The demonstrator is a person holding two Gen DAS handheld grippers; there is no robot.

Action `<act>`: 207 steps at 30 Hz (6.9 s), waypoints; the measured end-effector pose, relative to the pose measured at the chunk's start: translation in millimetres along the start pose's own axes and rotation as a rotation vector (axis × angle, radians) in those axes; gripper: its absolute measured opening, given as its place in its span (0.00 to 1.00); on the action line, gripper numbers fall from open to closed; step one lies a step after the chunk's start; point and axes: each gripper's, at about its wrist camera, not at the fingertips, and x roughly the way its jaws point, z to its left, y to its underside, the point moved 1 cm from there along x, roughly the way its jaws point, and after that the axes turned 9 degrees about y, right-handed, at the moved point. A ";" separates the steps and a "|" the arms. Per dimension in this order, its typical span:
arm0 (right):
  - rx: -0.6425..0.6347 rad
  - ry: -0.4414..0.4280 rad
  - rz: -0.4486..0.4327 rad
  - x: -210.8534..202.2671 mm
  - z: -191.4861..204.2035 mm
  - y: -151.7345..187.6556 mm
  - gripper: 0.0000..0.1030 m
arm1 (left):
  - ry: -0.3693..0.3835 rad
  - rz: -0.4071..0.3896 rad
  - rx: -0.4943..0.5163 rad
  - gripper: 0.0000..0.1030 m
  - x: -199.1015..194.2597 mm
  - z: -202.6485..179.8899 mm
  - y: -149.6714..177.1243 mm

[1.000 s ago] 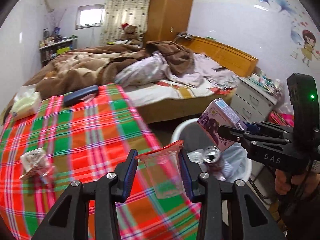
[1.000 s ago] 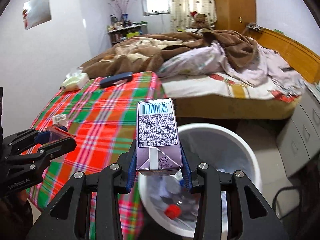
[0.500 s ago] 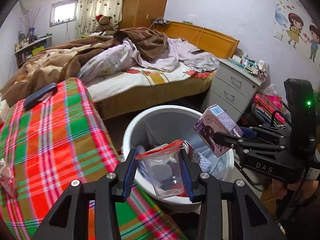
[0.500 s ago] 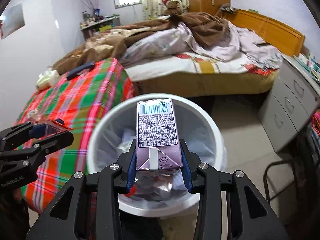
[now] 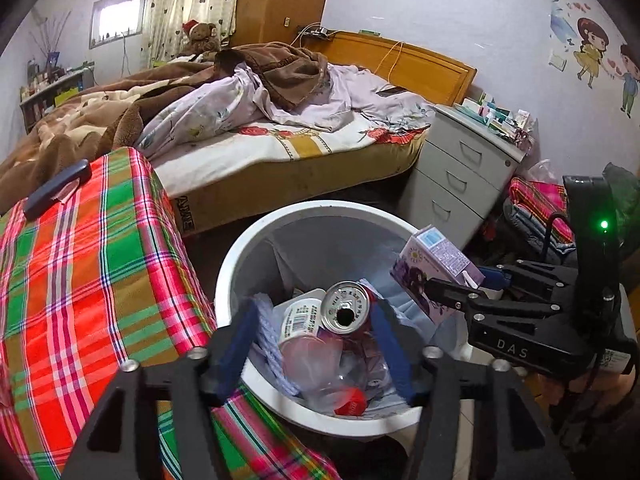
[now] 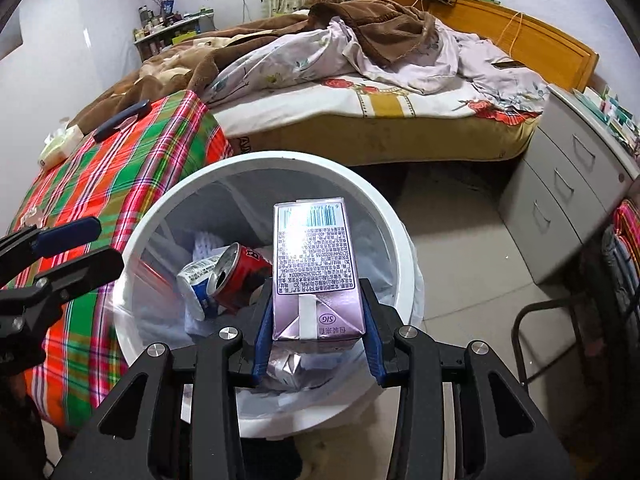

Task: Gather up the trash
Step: 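Open both tools to drop cup and juice box into the bin, then move both tools back over the bed toward the paper cup and small cup, then grasp the white patterned paper cup with the left tool while the right tool grasps the small clear red cup, then carry the paper cup and small clear cup over the white bin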

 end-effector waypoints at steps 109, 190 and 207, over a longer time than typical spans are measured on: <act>-0.275 -0.378 0.007 15.5 316.5 -22.8 0.08 | -0.147 -0.020 -0.293 0.64 -163.8 331.4 85.6; 0.067 -0.253 -0.168 -49.8 125.5 -24.3 0.47 | -0.107 -0.162 -0.127 0.26 -145.3 120.8 43.7; 0.158 -0.107 -0.152 -30.0 36.3 -17.9 0.47 | -0.019 -0.109 -0.017 0.26 -69.7 36.3 4.3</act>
